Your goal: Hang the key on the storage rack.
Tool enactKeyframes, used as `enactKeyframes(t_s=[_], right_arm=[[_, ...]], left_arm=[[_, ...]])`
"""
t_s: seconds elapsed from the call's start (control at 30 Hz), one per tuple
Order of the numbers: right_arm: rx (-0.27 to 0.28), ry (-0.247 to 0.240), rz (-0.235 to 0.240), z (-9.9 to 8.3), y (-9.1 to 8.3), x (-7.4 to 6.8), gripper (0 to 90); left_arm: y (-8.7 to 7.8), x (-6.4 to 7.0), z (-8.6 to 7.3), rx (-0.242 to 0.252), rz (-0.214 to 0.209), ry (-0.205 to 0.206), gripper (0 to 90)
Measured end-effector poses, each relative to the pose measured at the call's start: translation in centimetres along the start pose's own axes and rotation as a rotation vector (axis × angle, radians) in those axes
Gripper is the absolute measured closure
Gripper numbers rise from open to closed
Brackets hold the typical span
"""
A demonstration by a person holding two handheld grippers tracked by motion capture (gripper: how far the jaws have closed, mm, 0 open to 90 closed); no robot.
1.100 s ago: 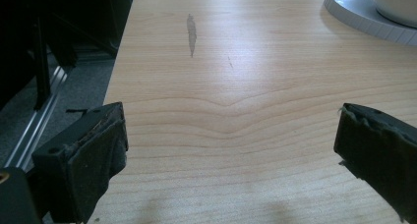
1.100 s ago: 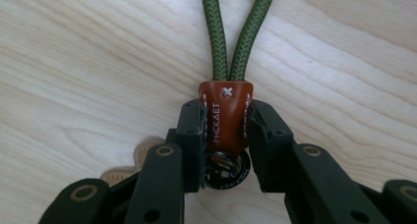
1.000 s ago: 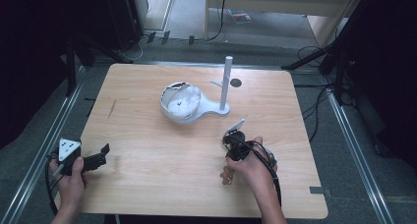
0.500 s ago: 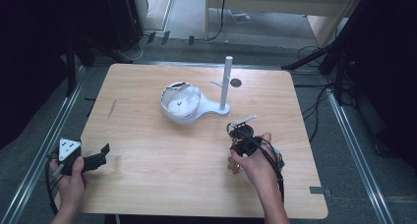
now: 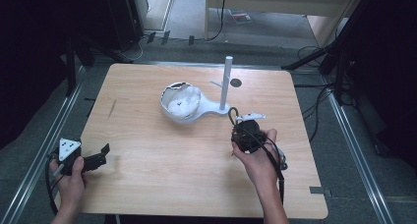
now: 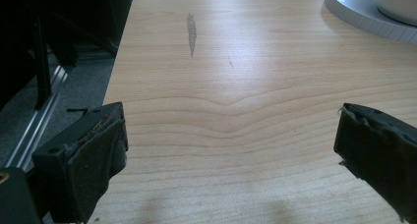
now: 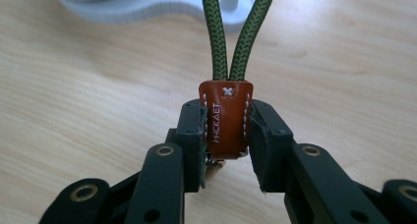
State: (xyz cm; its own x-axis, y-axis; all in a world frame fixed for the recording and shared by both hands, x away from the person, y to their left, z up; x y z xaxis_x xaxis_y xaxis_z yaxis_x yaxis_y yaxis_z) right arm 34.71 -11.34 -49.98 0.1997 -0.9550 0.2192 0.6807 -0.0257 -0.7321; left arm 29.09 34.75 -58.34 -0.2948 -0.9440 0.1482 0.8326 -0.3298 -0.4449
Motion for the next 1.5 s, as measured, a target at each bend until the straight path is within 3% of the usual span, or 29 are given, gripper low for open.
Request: enactKeyframes(t_s=[0.37, 0.5, 0.67, 0.97, 1.17, 1.5], right_arm=[[0.199, 0.070, -0.016, 2.4, -1.9, -0.2, 70.1], [0.303, 0.104, -0.035, 3.6, -2.7, -0.6, 70.1], [0.376, 0.156, -0.027, 4.5, -3.1, -0.7, 70.0], [0.489, 0.185, -0.050, 6.0, -3.4, -0.6, 69.8], [0.521, 0.198, -0.052, 6.5, -3.2, -0.8, 69.7], [0.520, 0.192, -0.049, 6.9, -2.9, -1.1, 69.7]], left_arm=[[0.0, 0.0, 0.0, 0.004, 0.003, -0.003, 0.4], [0.0, 0.0, 0.0, 0.005, 0.002, -0.005, 0.4], [0.0, -0.1, 0.0, 0.003, 0.003, -0.005, 0.4], [0.0, -0.1, 0.0, 0.001, 0.002, -0.008, 0.4], [0.0, -0.1, 0.0, 0.003, 0.002, -0.009, 0.4], [0.1, -0.1, 0.0, -0.007, 0.001, -0.008, 0.4]])
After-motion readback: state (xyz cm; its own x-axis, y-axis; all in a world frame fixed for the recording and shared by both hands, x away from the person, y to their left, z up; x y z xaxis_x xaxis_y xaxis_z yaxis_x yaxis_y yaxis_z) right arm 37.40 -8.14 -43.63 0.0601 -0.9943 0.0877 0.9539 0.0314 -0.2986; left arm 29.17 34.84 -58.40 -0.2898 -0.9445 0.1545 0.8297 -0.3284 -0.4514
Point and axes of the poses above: each handheld gripper's, and its own axes: y roughly forward along the jaws, z roughly out of its top, x roughly to its right, the point moved 7 cm from there along y, roughly forward along the jaws, and after that the axes turned 14 degrees about -z, right-handed, at the moved point
